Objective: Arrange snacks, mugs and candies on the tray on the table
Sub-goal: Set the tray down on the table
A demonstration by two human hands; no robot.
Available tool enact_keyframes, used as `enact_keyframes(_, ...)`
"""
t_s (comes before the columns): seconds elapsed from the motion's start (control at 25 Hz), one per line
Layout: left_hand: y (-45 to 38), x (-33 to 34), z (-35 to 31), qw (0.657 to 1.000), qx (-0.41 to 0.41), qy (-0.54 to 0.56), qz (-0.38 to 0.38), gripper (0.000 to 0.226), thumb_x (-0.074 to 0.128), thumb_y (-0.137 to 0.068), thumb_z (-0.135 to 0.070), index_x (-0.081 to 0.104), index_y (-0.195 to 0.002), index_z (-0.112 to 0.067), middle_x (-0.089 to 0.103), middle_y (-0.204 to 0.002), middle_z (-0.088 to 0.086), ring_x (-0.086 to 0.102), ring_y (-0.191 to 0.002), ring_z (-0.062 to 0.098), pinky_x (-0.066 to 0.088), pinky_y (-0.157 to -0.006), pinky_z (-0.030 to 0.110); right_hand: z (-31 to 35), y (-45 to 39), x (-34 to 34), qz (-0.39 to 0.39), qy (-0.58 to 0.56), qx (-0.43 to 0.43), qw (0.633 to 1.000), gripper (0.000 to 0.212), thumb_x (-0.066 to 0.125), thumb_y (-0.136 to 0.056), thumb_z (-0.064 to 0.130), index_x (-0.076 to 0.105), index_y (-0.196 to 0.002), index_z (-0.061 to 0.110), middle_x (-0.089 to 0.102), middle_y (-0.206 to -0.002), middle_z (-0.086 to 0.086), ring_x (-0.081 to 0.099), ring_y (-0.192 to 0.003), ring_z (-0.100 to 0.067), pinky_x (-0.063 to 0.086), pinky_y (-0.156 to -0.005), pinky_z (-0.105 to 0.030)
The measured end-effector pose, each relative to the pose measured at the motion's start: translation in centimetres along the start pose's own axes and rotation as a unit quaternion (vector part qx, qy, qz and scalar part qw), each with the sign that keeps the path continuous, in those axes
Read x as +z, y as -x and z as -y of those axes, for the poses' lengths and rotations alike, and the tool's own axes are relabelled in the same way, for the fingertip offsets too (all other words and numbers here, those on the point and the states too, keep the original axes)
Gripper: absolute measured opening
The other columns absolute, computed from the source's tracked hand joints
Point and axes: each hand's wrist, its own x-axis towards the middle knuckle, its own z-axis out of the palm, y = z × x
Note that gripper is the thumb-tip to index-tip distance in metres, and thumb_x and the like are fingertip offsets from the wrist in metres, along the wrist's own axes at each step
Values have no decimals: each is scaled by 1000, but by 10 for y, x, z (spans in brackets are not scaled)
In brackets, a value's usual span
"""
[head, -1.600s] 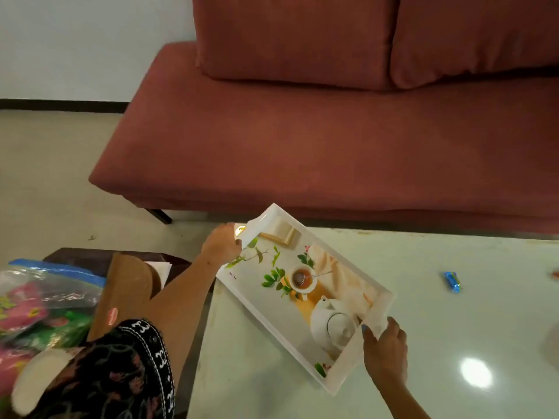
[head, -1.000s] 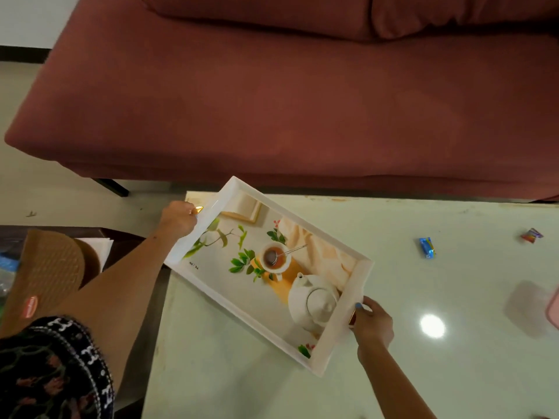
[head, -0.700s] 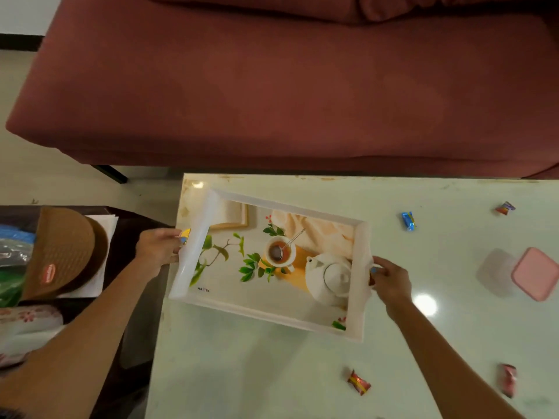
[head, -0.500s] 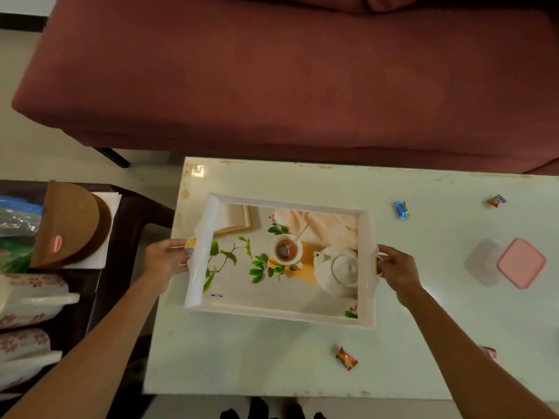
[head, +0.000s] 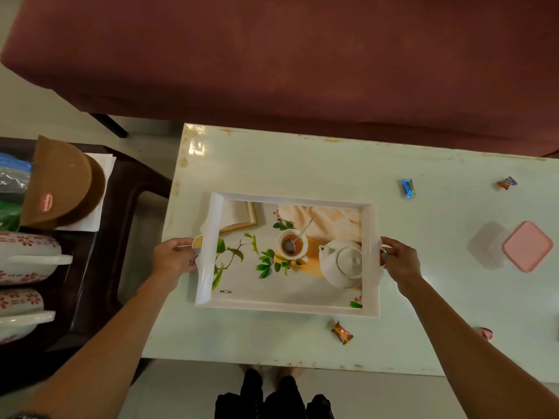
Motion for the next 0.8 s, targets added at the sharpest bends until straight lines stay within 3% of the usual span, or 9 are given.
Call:
enact_keyframes(0.12,-5,1,3,1000,0,1,-2,29,70,-73,6,59,-99,3,62,-95,17,63,-74,31,53,-72,42,-2,-2,3,-6,3,-2,1000,42,49,-89,-6,61,-123,17,68,-107,-14,58,-80,-23,46,-75,-32)
enact_keyframes(0.28,-12,1,8,1000,6,-18,-19,25,73,-71,1,62,-92,-6,64,-94,13,64,-70,26,54,-63,35,1,-1,4,-27,18,-7,999,42,49,-89,-5,61,-121,18,69,-108,-14,59,-81,-24,44,-69,-27)
enact_keyframes(0.4,-15,0,11,996,21,-76,-50,29,75,-71,-4,63,-97,-9,64,-99,13,64,-84,31,57,-76,43,7,6,6,-46,58,-16,997,41,50,-88,-3,59,-122,16,66,-115,-15,62,-98,-29,48,-80,-33)
enact_keyframes(0.52,-1,-5,6,987,40,-126,-90,39,74,-74,-17,59,-110,-11,61,-102,7,57,-89,26,52,-88,45,21,23,6,-66,123,-50,989,47,53,-88,2,48,-133,13,55,-131,-18,54,-116,-34,45,-96,-42)
enact_keyframes(0.68,50,-32,-13,996,34,-8,-87,38,68,-79,-22,56,-114,-10,65,-108,16,60,-101,37,48,-95,50,64,70,7,-59,131,-144,979,45,54,-91,13,44,-134,9,51,-131,-23,51,-119,-38,41,-98,-43)
enact_keyframes(0.8,107,-72,-27,989,74,99,-82,30,61,-85,-18,58,-112,-7,64,-111,24,59,-104,41,48,-92,51,118,127,16,-3,78,-213,974,43,53,-93,21,45,-132,7,52,-134,-20,50,-122,-35,40,-102,-42)
